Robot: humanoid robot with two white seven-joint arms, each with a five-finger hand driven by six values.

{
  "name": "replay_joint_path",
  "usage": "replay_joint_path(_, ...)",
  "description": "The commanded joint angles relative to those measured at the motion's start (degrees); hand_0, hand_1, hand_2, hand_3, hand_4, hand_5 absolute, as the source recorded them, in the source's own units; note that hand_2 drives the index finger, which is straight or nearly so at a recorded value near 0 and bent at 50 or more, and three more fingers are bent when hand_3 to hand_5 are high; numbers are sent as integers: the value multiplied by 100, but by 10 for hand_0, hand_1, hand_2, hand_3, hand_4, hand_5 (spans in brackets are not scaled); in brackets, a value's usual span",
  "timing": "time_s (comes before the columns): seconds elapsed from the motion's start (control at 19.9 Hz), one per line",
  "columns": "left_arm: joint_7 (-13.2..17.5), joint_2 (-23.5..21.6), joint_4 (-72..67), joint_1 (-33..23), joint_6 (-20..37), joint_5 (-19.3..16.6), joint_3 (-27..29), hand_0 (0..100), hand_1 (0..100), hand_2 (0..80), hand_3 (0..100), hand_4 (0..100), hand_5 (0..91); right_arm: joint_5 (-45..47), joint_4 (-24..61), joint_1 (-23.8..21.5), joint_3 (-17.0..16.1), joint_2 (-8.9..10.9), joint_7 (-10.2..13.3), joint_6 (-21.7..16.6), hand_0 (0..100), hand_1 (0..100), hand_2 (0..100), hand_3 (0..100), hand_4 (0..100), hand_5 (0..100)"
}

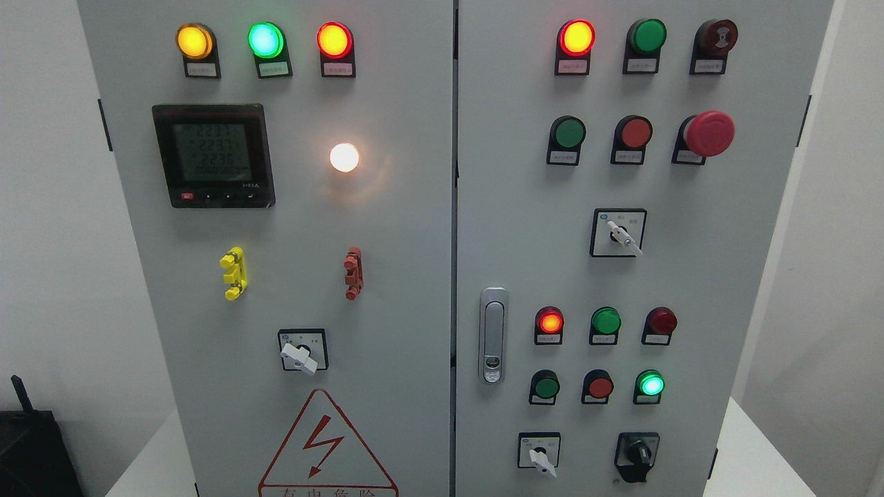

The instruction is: Trip black knob to open circuit

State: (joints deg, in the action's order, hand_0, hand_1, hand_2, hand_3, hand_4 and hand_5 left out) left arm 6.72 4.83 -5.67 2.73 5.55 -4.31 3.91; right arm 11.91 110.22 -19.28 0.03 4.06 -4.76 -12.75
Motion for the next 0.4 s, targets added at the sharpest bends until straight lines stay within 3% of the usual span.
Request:
replay_joint_path(0.0, -4, 0, 93, -1, -2, 0, -4, 120, 389, 0, 0, 0, 0, -4, 166, -76, 173, -11, 1, 1, 0, 0, 0, 0, 0, 0)
replay_joint_path(0.35, -4, 0, 93, -1, -2, 0, 5, 120, 389, 0, 0, 0, 0, -22, 157, -94, 208, -19, 1, 9, 0, 0, 0, 0, 0, 0)
